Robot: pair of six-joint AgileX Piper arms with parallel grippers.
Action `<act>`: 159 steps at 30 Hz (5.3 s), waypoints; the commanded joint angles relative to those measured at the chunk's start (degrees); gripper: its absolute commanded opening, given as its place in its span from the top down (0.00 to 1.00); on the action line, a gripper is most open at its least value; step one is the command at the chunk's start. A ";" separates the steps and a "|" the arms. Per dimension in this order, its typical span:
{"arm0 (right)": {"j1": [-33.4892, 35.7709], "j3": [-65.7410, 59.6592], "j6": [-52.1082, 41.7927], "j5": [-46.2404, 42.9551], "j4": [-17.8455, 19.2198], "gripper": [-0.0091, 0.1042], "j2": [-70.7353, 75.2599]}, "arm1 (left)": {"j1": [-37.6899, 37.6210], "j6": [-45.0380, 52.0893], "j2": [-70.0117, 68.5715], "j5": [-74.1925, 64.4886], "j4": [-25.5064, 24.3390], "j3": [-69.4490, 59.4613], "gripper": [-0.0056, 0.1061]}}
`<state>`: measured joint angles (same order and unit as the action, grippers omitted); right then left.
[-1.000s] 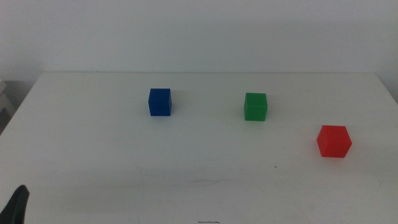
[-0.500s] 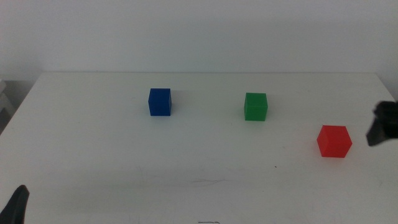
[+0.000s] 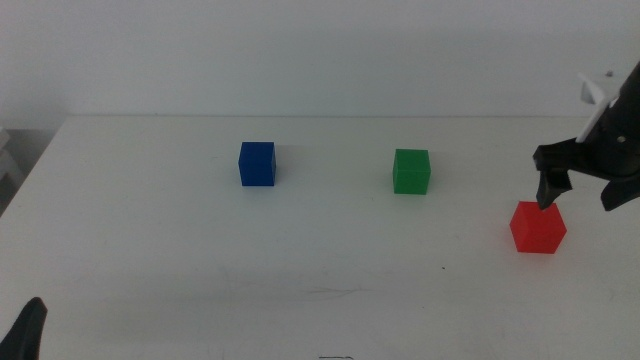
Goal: Stack red cubes first, then green, then blue cubes in a specific spot.
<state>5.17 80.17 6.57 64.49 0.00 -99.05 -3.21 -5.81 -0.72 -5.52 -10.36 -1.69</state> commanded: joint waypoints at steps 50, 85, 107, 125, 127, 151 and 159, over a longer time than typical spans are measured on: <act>21.27 3.89 24.80 -5.08 6.12 0.93 -4.23 | 0.00 -0.14 -1.19 4.40 -0.08 0.19 0.11; 37.53 23.33 35.08 -1.27 3.99 0.92 -23.22 | 0.00 -0.14 -1.19 4.40 -0.08 0.19 0.11; 26.16 33.54 28.59 1.30 15.74 0.14 -12.72 | 0.00 -0.09 -1.19 4.40 -0.08 0.19 0.11; 18.96 39.91 23.26 -6.89 12.79 0.14 -26.55 | 0.00 -0.09 -1.19 4.40 -0.08 0.19 0.11; 18.96 39.91 23.26 -7.84 12.79 0.14 -27.56 | 0.00 -0.09 -1.19 4.40 -0.08 0.19 0.11; 17.82 39.92 24.01 -11.18 13.65 0.44 -32.71 | 0.00 -0.13 -1.19 4.40 -0.08 0.19 0.11; 18.86 36.89 24.11 -9.69 14.33 0.93 -28.81 | 0.00 -0.13 -1.19 4.40 -0.08 0.19 0.11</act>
<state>23.57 116.99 30.77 55.95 12.09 -134.29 -3.21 -5.81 -0.76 -5.52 -10.36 -1.69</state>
